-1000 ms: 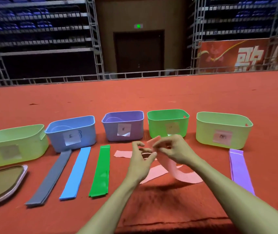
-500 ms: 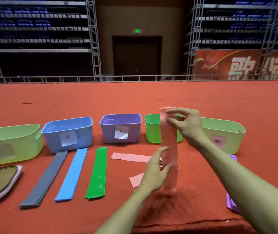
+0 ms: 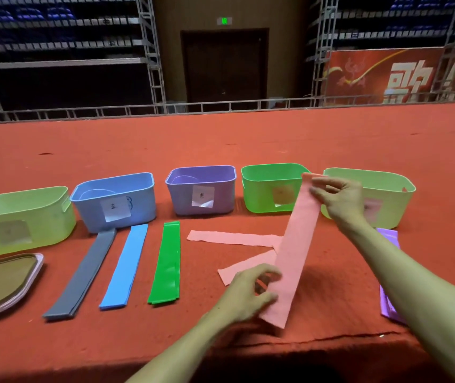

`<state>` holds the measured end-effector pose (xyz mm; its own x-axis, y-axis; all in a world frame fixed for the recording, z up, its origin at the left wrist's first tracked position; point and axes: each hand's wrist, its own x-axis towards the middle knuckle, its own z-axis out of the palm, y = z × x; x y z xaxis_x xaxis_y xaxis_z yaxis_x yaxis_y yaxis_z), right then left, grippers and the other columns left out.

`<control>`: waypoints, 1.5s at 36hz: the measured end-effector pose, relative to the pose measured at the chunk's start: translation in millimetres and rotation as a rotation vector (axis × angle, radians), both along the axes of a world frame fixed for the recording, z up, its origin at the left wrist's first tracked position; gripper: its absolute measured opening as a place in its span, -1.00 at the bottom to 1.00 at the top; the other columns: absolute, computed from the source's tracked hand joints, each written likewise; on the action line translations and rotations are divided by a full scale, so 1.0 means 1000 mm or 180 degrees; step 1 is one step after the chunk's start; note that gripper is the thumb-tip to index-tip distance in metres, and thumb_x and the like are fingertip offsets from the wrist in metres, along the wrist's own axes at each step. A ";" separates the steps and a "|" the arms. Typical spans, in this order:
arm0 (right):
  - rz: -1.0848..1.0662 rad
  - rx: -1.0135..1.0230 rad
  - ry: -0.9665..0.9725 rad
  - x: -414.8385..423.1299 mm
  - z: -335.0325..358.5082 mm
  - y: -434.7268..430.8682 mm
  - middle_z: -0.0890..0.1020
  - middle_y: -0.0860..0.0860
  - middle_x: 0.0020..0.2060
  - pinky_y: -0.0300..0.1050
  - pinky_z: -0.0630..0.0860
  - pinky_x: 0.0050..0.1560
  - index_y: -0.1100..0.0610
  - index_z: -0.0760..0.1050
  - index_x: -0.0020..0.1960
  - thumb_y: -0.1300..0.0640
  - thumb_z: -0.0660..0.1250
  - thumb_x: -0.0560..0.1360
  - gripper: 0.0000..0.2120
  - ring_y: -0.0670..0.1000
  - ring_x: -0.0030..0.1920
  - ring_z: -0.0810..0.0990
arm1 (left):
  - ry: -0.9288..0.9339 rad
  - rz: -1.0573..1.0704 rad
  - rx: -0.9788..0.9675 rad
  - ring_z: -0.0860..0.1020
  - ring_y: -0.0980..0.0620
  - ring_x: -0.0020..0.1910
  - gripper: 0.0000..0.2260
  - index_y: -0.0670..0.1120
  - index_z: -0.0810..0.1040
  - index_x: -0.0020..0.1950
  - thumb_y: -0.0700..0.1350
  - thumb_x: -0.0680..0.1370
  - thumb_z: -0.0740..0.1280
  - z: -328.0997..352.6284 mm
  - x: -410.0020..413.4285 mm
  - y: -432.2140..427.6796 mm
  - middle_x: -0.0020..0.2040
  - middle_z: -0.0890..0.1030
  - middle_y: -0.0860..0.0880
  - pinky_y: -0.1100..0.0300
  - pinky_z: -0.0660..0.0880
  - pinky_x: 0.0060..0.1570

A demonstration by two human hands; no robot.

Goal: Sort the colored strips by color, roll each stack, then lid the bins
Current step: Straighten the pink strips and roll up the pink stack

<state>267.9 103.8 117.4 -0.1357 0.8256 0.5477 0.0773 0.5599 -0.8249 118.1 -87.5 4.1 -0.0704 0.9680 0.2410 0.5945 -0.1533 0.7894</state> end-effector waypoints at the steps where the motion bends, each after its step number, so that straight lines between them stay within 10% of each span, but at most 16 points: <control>1: -0.0024 -0.0017 -0.0024 -0.001 -0.009 0.000 0.66 0.05 -0.12 -0.39 0.52 -0.08 0.12 0.63 0.00 0.34 0.48 0.37 -0.75 -0.31 -0.27 0.57 | 0.0084 0.0024 -0.0117 0.54 0.01 -0.19 -0.67 0.01 0.56 0.15 -0.21 0.41 0.41 -0.003 -0.002 0.000 -0.04 0.60 -0.01 0.25 0.51 -0.07; 5: -0.0021 -0.0117 -0.0279 -0.006 -0.041 0.004 0.66 0.04 -0.14 -0.51 0.45 -0.24 0.19 0.65 -0.01 0.34 0.49 0.35 -0.77 -0.35 -0.33 0.56 | 0.0505 0.0065 -0.0407 0.42 0.25 -0.32 -0.66 -0.01 0.56 0.16 -0.24 0.41 0.41 -0.015 -0.005 0.000 -0.13 0.55 0.07 0.49 0.36 -0.18; 14: -0.0048 -0.0152 -0.0601 -0.012 -0.089 0.018 0.69 -0.02 -0.16 -0.17 0.58 -0.05 0.06 0.67 -0.06 0.28 0.50 0.36 -0.81 -0.06 -0.19 0.63 | 0.1135 -0.0213 -0.0811 0.48 0.04 -0.01 -0.63 0.08 0.46 0.31 -0.02 0.51 0.37 -0.027 -0.021 0.014 0.09 0.43 -0.04 0.25 0.38 0.11; 20: 0.0018 -0.0082 -0.0655 -0.018 -0.105 0.023 0.67 -0.06 -0.21 -0.37 0.53 -0.10 -0.01 0.64 -0.09 0.36 0.45 0.38 -0.72 -0.34 -0.26 0.59 | 0.0583 0.0999 -0.0700 0.52 0.06 -0.14 -0.79 -0.07 0.59 0.14 -0.09 0.52 0.38 -0.012 -0.078 0.046 -0.11 0.60 -0.02 0.34 0.32 -0.17; 36: 0.0410 -0.0147 -0.0621 -0.023 -0.128 0.032 0.67 -0.28 -0.25 -0.43 0.49 -0.12 -0.09 0.63 -0.21 0.44 0.41 0.37 -0.60 -0.23 -0.22 0.63 | 0.1535 0.2480 -0.1356 0.36 -0.21 0.26 -0.76 -0.09 0.51 0.19 -0.06 0.55 0.28 -0.045 -0.202 0.119 0.19 0.55 -0.20 0.00 0.24 0.23; 41: 0.0508 -0.0026 -0.0542 -0.023 -0.117 0.030 0.69 -0.11 -0.22 -0.40 0.51 -0.14 0.04 0.66 -0.16 0.43 0.40 0.38 -0.71 -0.19 -0.20 0.63 | 0.1233 0.2714 -0.1079 0.45 -0.23 0.20 -0.84 -0.10 0.60 0.06 -0.12 0.52 0.32 -0.049 -0.204 0.121 0.11 0.59 -0.18 0.00 0.32 0.15; 48: 0.0727 0.0039 -0.0675 -0.025 -0.102 0.027 0.64 -0.36 -0.28 -0.47 0.47 -0.13 0.01 0.64 -0.13 0.48 0.40 0.37 -0.64 -0.31 -0.20 0.62 | 0.0817 0.2675 -0.0034 0.53 -0.22 -0.01 -0.87 -0.24 0.60 -0.07 -0.38 0.43 0.34 -0.032 -0.190 0.111 -0.09 0.62 -0.23 0.06 0.34 -0.03; 54: 0.0822 0.0300 -0.0602 -0.023 -0.081 0.018 0.69 -0.03 -0.18 -0.38 0.52 -0.11 0.11 0.67 -0.12 0.41 0.47 0.33 -0.76 -0.18 -0.17 0.65 | 0.0464 0.2447 0.0785 0.56 -0.13 -0.16 -0.86 -0.20 0.63 -0.05 -0.36 0.42 0.39 0.012 -0.165 0.100 -0.12 0.58 -0.19 0.18 0.39 -0.10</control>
